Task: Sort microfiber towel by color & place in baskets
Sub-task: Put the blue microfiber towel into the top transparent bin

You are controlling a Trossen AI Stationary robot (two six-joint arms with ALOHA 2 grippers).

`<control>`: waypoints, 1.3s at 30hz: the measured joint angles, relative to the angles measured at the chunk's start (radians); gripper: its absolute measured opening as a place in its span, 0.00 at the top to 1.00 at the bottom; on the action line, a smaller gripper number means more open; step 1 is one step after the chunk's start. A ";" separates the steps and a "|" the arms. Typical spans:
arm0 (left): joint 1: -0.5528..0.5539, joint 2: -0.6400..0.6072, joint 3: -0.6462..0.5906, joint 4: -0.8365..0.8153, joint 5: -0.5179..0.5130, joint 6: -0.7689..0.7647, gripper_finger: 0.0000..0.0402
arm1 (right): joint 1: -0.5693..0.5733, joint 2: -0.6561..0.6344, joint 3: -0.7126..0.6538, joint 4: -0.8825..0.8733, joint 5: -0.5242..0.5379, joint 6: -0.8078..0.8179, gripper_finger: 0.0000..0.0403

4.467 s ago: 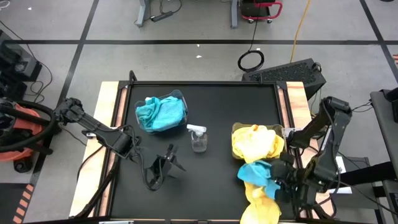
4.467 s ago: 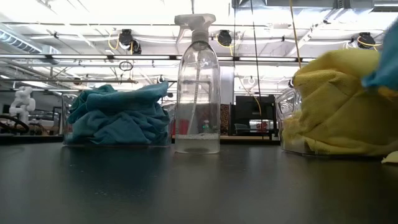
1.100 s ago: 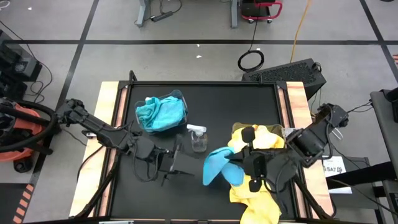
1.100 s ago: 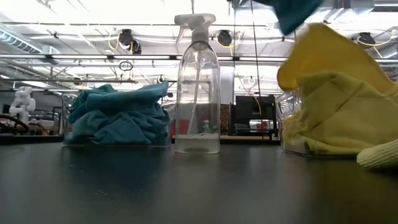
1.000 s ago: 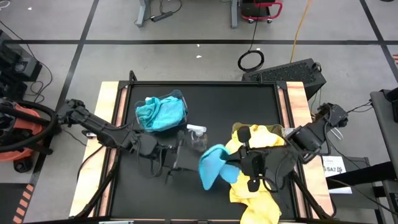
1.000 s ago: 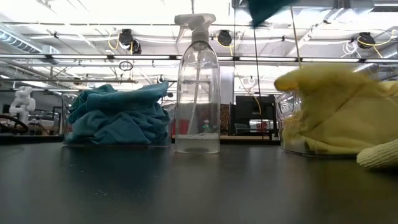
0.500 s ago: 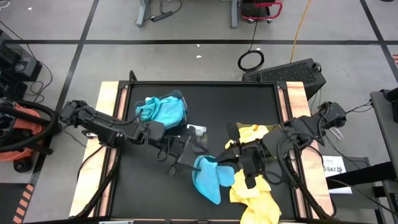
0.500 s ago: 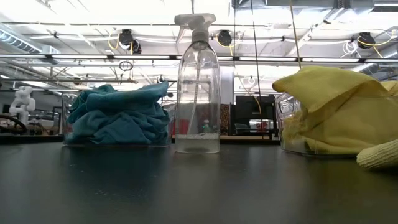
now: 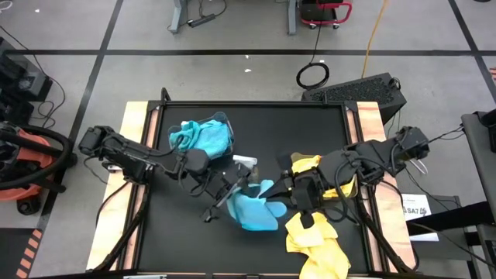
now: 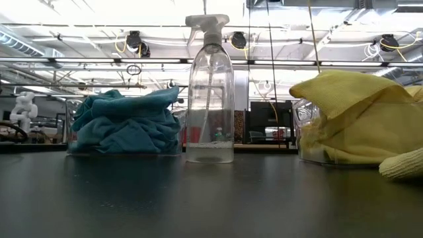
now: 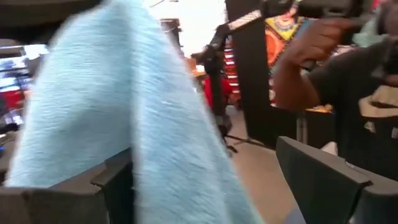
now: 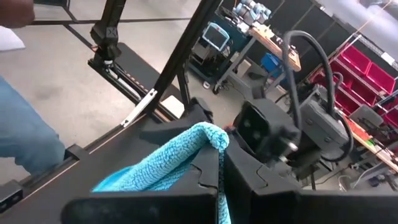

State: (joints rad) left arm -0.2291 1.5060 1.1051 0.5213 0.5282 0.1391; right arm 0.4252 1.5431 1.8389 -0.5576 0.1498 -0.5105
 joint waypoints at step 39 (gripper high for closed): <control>0.039 -0.337 0.066 -0.571 -0.764 0.423 0.99 | 0.003 0.034 0.000 -0.435 0.519 0.318 0.69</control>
State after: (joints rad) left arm -0.1898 1.1692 1.1709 -0.0499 -0.2363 0.5625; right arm 0.4278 1.5772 1.8389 -0.9923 0.6685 -0.1928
